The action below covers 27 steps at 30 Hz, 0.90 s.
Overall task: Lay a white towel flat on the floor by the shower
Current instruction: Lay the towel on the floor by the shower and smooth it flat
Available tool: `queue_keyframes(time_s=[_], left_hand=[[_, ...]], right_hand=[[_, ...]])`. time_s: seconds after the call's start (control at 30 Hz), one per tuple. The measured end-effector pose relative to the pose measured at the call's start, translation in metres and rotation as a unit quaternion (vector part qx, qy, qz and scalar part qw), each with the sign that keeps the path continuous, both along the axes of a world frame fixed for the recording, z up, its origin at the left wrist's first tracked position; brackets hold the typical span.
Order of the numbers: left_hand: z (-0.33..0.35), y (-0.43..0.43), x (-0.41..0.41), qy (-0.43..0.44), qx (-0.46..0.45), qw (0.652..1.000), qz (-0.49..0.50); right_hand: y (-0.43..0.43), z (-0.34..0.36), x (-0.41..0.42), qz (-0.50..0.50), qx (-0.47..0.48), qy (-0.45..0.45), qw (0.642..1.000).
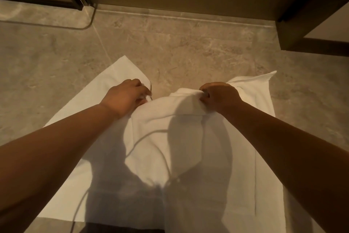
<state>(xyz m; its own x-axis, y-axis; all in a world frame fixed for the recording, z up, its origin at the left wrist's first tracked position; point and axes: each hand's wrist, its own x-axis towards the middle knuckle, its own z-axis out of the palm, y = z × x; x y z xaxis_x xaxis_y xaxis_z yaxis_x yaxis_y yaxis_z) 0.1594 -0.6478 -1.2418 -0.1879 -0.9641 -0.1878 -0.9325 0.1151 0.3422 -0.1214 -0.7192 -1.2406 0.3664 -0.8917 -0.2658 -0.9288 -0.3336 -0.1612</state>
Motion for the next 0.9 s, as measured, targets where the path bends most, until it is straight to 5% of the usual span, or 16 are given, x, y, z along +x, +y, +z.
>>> queue_keyframes(time_s=[0.4, 0.73, 0.9], left_hand=[[0.005, -0.008, 0.008, 0.001, -0.091, 0.988, 0.126], [0.015, -0.033, 0.041, 0.009, -0.123, 0.943, 0.311], [0.012, -0.036, 0.044, 0.035, -0.089, 0.933, 0.347]], right_hand=[[-0.001, 0.012, 0.001, -0.079, -0.132, -0.121, 0.981], [-0.026, 0.031, 0.021, -0.209, -0.114, -0.221, 0.946], [-0.030, 0.016, 0.022, -0.157, -0.010, -0.241, 0.958]])
